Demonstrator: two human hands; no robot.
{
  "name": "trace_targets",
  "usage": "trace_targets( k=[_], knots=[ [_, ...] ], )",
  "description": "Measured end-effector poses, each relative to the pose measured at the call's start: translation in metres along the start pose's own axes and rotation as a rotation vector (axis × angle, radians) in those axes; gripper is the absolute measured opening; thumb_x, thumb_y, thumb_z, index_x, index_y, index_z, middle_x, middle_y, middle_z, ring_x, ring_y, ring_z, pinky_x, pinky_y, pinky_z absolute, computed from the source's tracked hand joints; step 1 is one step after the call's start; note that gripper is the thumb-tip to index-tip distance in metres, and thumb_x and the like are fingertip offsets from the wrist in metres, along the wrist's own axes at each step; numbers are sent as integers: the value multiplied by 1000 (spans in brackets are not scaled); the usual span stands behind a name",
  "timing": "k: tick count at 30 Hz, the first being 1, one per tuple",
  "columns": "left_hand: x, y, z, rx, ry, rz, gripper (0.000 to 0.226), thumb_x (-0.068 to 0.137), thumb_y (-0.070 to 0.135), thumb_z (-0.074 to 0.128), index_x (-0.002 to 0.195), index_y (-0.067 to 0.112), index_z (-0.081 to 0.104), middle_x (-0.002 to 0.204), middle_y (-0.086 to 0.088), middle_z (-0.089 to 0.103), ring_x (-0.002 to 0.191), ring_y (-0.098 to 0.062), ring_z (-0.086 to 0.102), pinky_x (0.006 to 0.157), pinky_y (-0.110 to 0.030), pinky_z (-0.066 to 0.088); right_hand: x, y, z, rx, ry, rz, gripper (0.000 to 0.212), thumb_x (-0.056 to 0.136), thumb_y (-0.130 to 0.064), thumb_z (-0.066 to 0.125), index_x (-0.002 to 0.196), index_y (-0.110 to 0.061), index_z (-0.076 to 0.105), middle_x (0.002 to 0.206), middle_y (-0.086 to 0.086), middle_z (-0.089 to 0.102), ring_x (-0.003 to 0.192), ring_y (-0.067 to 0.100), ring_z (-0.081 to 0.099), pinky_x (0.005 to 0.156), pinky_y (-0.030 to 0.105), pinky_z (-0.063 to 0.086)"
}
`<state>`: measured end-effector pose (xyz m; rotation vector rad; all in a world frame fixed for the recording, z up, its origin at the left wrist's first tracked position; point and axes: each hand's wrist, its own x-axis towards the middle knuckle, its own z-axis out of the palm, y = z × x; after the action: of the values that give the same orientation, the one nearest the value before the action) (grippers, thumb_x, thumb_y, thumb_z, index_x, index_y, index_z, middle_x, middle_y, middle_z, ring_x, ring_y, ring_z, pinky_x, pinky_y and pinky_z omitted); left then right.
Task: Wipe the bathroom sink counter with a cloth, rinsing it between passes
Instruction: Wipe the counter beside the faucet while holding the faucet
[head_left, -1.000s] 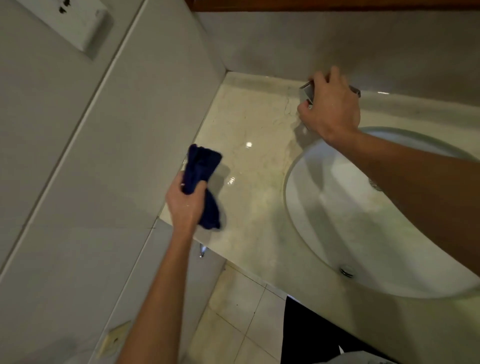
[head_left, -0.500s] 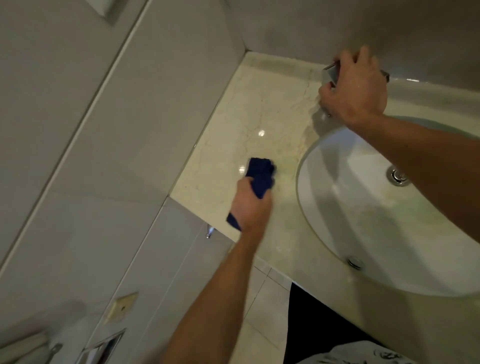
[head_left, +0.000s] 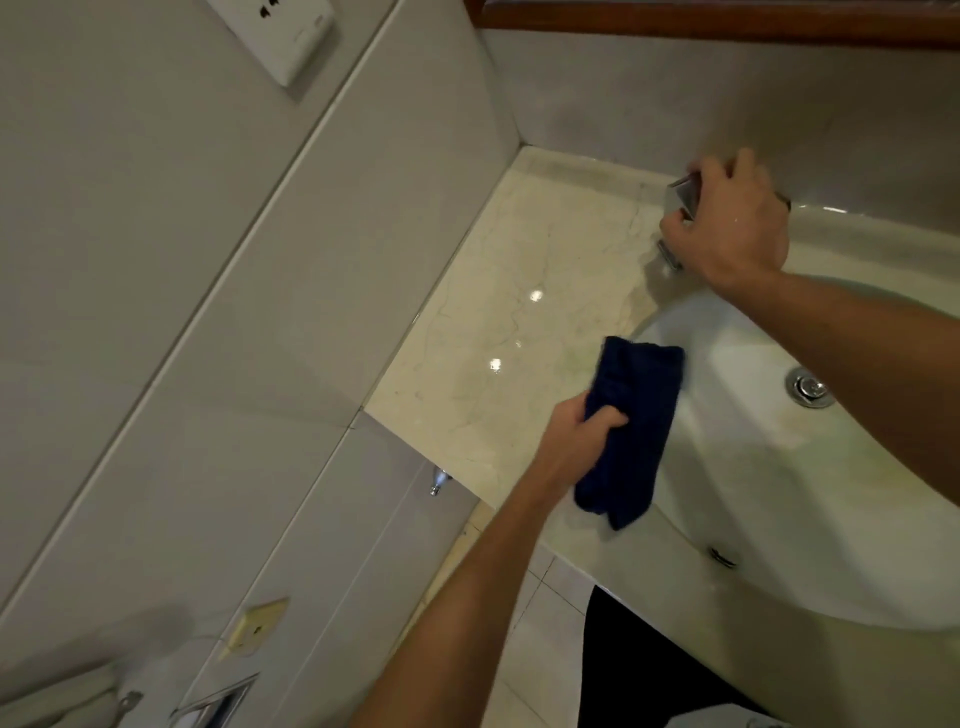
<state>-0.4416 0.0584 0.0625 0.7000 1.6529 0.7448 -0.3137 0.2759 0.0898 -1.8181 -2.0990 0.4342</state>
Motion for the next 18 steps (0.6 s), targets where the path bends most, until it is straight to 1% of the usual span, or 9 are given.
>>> trace_targets(
  k=[4,7,8,10,12,13,15,17,18],
  knots=[
    [5,42,-43,-133,48,-126,15,84,13,56,87,11,71,91,-13,71,87,-24,66,79,-35,48,0,-1,-1,-10,4,2,49,92,-34,60,134,-11,51,131,20,47,117,38,52,89,49,50],
    [17,83,-85,-319,-42,-104,22,86,10,49,87,8,71,85,-8,73,78,-20,69,75,-33,50,1,-2,0,-8,8,5,48,92,-34,60,134,-11,52,130,20,48,118,38,52,90,48,50],
    [27,94,-103,-263,-39,-74,23,88,11,48,92,8,71,85,-5,74,79,-17,70,76,-32,51,1,-2,0,-4,11,9,48,92,-33,60,134,-11,52,129,20,49,118,38,52,90,48,50],
    [54,103,-140,1,39,-14,34,86,23,52,116,16,68,97,2,71,93,-14,65,85,-32,49,1,-2,1,-5,16,16,47,91,-33,60,133,-12,53,128,19,49,118,38,52,89,48,50],
    [78,93,-163,286,240,17,53,83,31,59,134,20,57,113,3,65,109,-17,61,94,-33,46,2,-2,2,-15,17,20,47,91,-34,60,132,-13,53,126,19,50,116,38,53,87,47,51],
    [86,82,-166,371,393,70,50,85,31,64,133,19,57,117,2,63,110,-19,61,92,-31,46,2,-3,3,-19,18,22,47,90,-34,60,132,-13,53,125,19,50,115,38,53,85,47,51],
    [94,63,-150,523,598,217,31,86,34,69,113,20,61,104,5,62,94,-15,63,77,-27,45,3,-3,4,-30,17,28,47,90,-34,60,132,-13,52,124,19,50,114,38,54,85,48,51],
    [101,48,-120,693,551,267,37,82,49,72,104,22,59,98,9,58,84,-9,59,70,-27,44,3,-3,4,-36,14,33,48,91,-35,60,133,-14,52,125,18,50,114,37,54,85,48,52],
    [106,40,-107,801,492,251,49,80,56,73,110,21,57,105,9,56,90,-10,57,72,-29,46,4,-3,5,-34,15,35,48,91,-35,61,134,-14,52,125,17,50,114,37,54,86,47,52]
  ],
)
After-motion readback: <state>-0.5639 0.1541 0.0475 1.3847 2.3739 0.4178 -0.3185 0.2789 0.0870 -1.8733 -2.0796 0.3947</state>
